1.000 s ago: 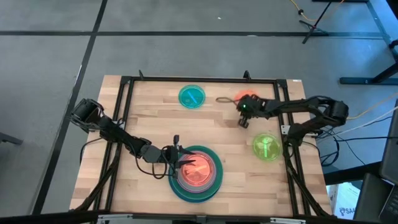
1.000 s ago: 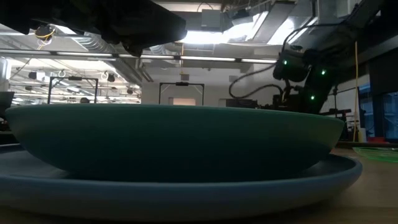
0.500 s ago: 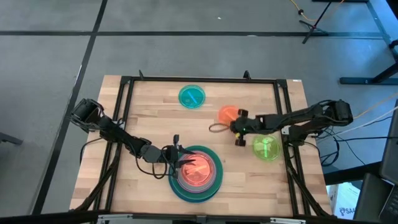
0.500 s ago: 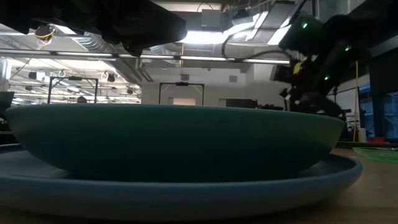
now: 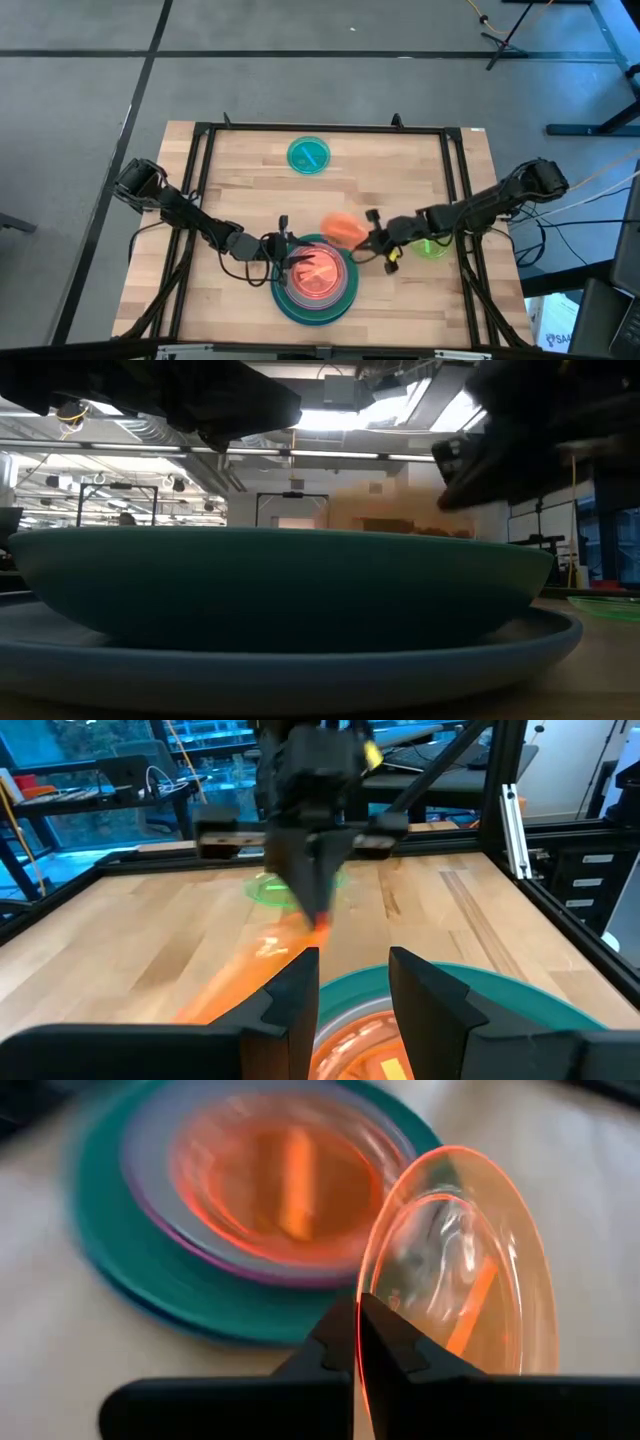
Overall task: Stack plastic plates
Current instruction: Stack the orange plate on the orange plate
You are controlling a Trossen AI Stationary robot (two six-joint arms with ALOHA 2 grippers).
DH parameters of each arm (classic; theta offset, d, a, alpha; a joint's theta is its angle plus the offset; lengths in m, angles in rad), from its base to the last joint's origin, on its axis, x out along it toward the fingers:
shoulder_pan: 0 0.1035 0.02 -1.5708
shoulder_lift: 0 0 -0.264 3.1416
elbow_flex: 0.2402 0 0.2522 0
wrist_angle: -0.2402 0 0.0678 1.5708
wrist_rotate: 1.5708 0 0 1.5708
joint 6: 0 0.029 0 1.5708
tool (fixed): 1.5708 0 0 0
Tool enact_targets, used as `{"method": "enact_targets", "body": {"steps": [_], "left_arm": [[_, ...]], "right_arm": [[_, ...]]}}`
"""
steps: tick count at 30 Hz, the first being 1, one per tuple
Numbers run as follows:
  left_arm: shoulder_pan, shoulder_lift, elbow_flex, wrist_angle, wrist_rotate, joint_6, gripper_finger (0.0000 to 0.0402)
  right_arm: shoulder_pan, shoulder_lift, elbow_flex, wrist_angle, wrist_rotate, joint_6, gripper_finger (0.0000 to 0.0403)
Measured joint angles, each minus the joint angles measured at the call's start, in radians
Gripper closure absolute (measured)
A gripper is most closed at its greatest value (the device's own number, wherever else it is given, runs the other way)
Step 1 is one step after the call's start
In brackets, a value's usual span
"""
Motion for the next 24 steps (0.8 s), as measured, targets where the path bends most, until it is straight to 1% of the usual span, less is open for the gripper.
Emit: {"method": "enact_targets", "body": {"steps": [2, 4, 10, 15, 21, 24], "left_arm": [[0.0, 0.0, 0.0, 0.0, 0.0, 0.0, 0.0285], [0.0, 0.0, 0.0, 0.0, 0.0, 0.0, 0.0285], [0.0, 0.0, 0.0, 0.008, 0.0, 0.0, 0.0285], [0.003, 0.0, 0.0, 0.011, 0.001, -0.001, 0.0285], [0.004, 0.0, 0.0, 0.011, 0.0, -0.004, 0.0285], [0.004, 0.0, 0.0, 0.011, 0.002, -0.004, 0.0285]], "right_arm": [[0.02, 0.003, 0.001, 0.049, -0.074, -0.014, 0.0398], [0.04, 0.011, 0.001, 0.102, -0.115, -0.022, 0.0398], [0.091, 0.053, 0.001, 0.257, -0.125, -0.098, 0.0398], [0.101, 0.111, 0.001, 0.393, -0.205, -0.122, 0.0398], [0.101, 0.202, 0.062, 0.431, -0.219, -0.113, 0.0398], [0.101, 0.263, 0.101, 0.427, -0.25, -0.086, 0.0398]]}}
